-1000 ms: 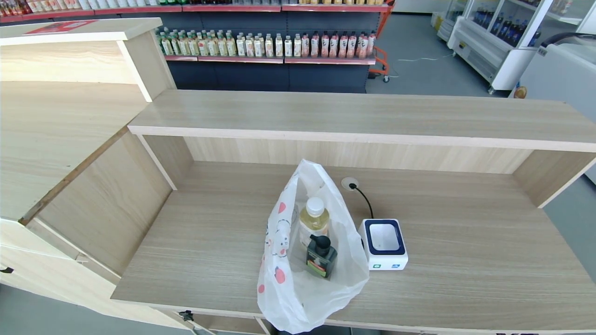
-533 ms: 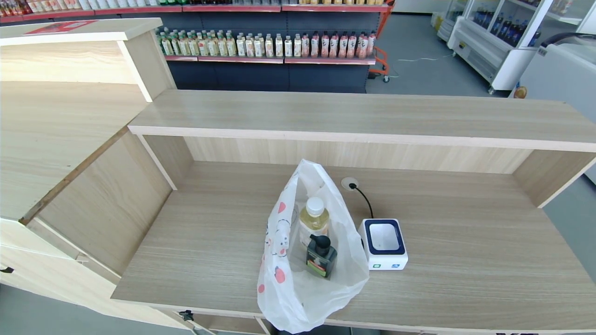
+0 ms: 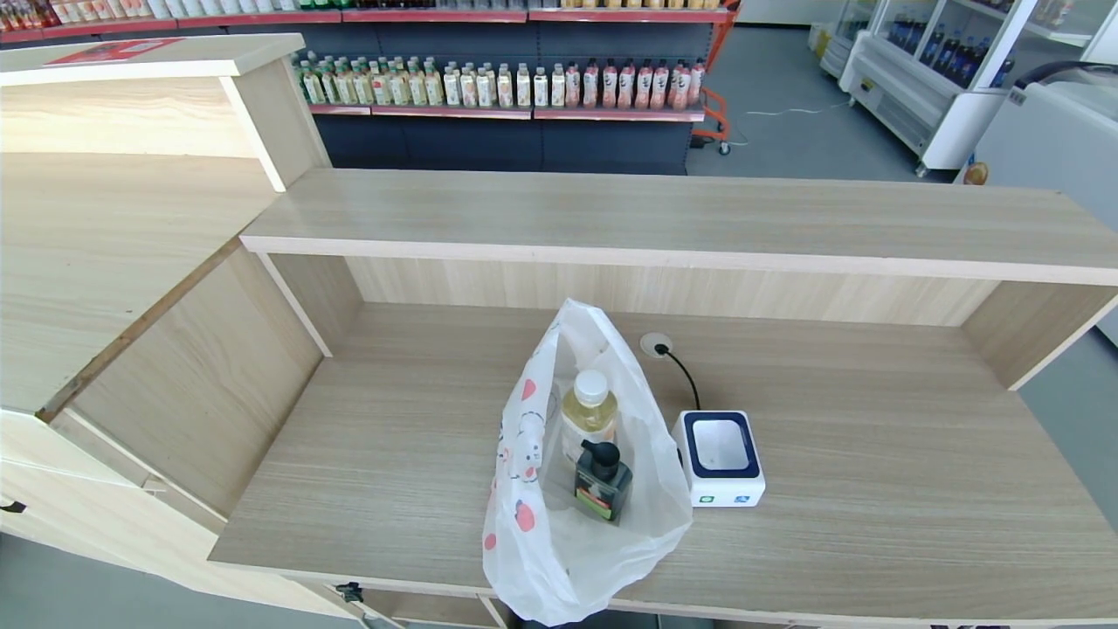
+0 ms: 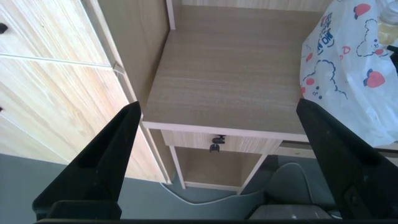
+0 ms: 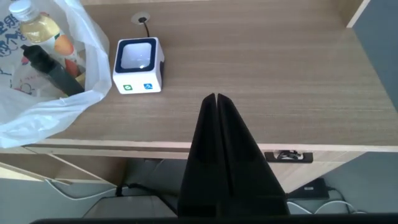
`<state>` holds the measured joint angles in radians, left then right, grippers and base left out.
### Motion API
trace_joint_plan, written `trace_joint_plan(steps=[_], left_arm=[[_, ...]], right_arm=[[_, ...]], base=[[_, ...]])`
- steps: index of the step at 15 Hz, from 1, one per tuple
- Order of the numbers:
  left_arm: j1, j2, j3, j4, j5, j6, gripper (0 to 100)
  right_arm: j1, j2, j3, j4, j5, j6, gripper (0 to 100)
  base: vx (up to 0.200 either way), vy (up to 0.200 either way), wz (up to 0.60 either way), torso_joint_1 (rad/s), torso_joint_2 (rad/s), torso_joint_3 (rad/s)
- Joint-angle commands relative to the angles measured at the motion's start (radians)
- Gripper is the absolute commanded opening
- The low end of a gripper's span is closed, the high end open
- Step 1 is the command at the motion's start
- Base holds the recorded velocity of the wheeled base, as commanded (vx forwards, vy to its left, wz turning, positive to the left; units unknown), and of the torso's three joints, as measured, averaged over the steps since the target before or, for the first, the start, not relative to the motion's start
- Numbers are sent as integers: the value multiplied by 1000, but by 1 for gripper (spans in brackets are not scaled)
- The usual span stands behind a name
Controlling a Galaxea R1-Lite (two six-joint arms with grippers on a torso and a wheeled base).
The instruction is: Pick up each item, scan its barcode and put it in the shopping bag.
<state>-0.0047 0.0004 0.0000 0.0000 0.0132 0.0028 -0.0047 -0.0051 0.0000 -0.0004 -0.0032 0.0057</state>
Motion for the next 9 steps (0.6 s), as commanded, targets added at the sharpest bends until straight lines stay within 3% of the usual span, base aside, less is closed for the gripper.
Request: trace_joint_plan(steps=[1, 9], left_arm=[[0, 0, 0, 0, 1, 2, 100], [0, 0, 0, 0, 1, 0, 100]], right_arm=[[0, 5, 0, 0, 0, 0, 0], [0, 5, 0, 0, 0, 0, 0]], base=[[0, 0, 0, 0, 0, 0], [0, -200, 0, 5, 2, 3]])
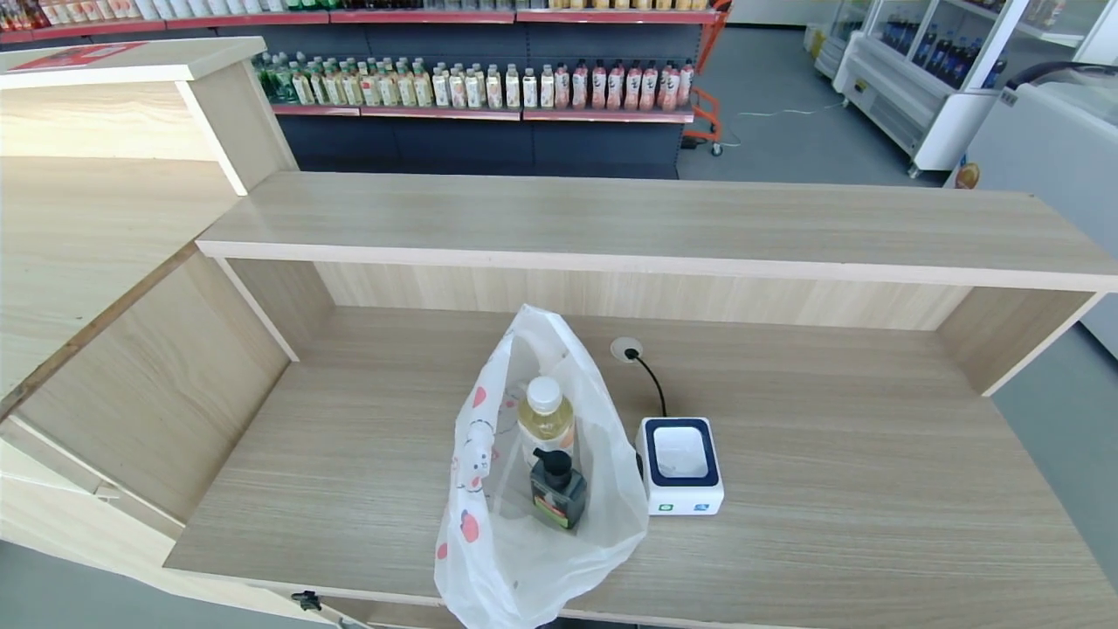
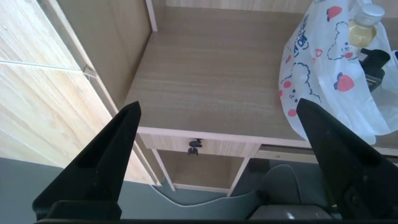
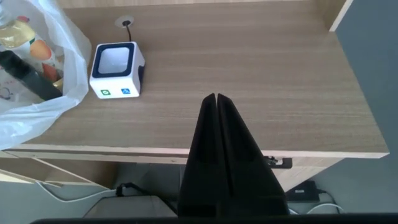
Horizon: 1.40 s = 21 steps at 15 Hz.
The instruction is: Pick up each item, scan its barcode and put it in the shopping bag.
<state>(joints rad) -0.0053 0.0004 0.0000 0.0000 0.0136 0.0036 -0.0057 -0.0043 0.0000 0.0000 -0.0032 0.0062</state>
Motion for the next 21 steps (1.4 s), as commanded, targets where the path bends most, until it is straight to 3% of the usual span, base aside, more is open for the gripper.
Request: trace_joint_plan(steps=[1, 4, 7, 21], left_arm=[[1, 0, 0, 0, 0, -1, 100], [1, 0, 0, 0, 0, -2, 100], [1, 0, 0, 0, 0, -1, 100], [1, 0, 0, 0, 0, -2, 100]], right_arm=[[1, 4, 0, 0, 0, 0, 0], [1, 4, 0, 0, 0, 0, 0], [1, 4, 0, 0, 0, 0, 0], [1, 4, 0, 0, 0, 0, 0]], base=[[0, 0, 0, 0, 0, 0], [0, 0, 0, 0, 0, 0], [200, 0, 0, 4, 2, 2], [0, 0, 0, 0, 0, 0]])
